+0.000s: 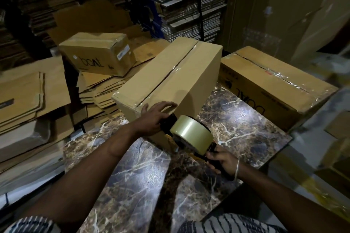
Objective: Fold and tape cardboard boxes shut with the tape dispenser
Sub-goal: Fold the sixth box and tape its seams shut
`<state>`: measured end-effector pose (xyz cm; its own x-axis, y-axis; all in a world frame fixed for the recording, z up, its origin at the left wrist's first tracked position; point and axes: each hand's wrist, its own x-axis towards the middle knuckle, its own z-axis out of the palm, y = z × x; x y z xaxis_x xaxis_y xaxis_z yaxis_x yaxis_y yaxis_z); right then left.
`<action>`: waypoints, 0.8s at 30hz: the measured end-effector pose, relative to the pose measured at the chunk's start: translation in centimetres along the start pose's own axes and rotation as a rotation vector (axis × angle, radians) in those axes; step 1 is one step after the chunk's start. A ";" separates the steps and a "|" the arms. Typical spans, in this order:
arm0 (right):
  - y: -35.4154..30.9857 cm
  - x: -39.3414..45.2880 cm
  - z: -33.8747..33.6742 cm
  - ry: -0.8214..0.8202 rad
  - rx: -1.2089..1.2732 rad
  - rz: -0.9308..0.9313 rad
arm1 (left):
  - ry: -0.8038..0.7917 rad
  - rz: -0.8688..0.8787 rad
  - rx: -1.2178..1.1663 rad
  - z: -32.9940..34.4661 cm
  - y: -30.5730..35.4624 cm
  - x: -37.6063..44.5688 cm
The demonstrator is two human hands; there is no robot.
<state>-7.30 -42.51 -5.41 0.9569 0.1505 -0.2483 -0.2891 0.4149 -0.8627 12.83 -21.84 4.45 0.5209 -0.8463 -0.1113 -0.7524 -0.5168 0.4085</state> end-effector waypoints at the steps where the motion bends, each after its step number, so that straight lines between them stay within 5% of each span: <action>1: -0.1 0.1 -0.1 0.000 0.009 0.004 | -0.003 0.005 -0.008 -0.1 0.0 0.0; 14: 0.9 -1.9 -4.3 0.345 0.073 -0.057 | 0.039 -0.013 0.161 0.3 0.3 0.7; 20: 0.3 -1.6 -4.5 0.324 0.144 -0.082 | 0.017 0.018 0.461 -0.5 1.8 2.3; 24: -0.2 -1.0 -4.6 0.317 0.151 -0.057 | -0.158 -0.020 0.567 -1.7 2.3 3.2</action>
<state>-8.13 -46.89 -7.05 0.9257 -0.1529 -0.3461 -0.2126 0.5464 -0.8101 13.43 -25.49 6.62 0.5038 -0.8219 -0.2659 -0.8637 -0.4845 -0.1388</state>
